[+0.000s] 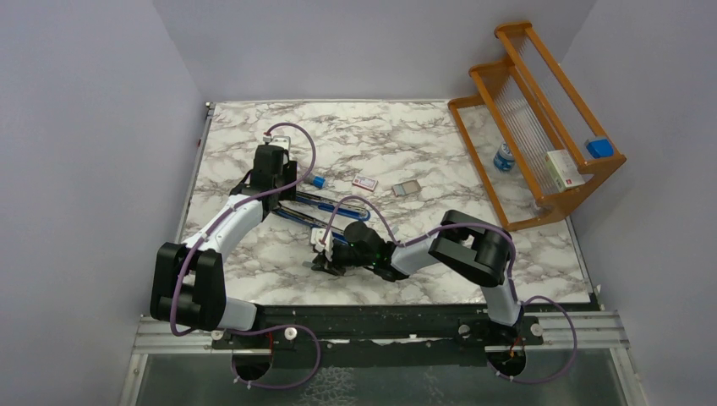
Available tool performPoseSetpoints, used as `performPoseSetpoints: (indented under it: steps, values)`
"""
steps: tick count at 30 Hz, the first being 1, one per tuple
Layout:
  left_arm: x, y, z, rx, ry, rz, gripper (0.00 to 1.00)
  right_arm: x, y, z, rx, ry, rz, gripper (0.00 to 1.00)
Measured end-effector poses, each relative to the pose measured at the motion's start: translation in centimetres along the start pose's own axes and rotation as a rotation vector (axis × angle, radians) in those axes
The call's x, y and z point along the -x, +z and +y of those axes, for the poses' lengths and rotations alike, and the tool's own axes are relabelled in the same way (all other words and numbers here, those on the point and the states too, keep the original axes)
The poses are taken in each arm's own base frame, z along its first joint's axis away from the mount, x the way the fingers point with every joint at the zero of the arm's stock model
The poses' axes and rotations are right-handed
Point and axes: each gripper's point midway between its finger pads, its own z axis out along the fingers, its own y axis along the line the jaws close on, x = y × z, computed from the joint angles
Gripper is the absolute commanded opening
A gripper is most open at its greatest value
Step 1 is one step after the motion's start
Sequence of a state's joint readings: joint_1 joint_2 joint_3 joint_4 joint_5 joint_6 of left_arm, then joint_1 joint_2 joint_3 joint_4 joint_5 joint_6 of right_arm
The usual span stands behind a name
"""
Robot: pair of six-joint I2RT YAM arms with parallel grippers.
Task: Load the staples into the stapler
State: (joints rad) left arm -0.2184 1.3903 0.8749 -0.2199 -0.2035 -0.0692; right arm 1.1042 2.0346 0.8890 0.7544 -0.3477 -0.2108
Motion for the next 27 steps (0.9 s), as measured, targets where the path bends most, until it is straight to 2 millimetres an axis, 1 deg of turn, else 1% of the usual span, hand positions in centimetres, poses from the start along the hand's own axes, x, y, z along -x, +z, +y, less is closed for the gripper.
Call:
performPoseSetpoints:
  steps: [2,5,6,9,10,19,27]
  values:
    - [0.00,0.00,0.01,0.000,0.000,0.000,0.61,0.00,0.00,0.00,0.000,0.000,0.000,0.18]
    - [0.00,0.00,0.06,0.003,0.001,0.000,0.61,-0.01,-0.01,-0.06,-0.003,0.001,0.001,0.17]
    - [0.00,0.00,0.06,0.003,0.001,0.000,0.61,-0.01,-0.01,-0.08,-0.004,0.001,0.000,0.19]
    - [0.01,0.00,0.09,0.005,0.002,0.000,0.61,-0.07,-0.05,-0.29,-0.010,0.003,0.001,0.28]
    - [0.01,0.00,0.10,0.005,0.002,0.000,0.61,-0.06,-0.08,-0.38,-0.012,0.005,0.001,0.29]
    - [0.00,0.00,0.13,0.006,0.003,0.000,0.61,-0.15,-0.04,-0.72,-0.023,0.018,-0.002,0.29]
    - [-0.02,0.00,0.13,0.007,0.003,0.001,0.61,-0.09,0.21,-0.85,-0.028,0.030,-0.013,0.14]
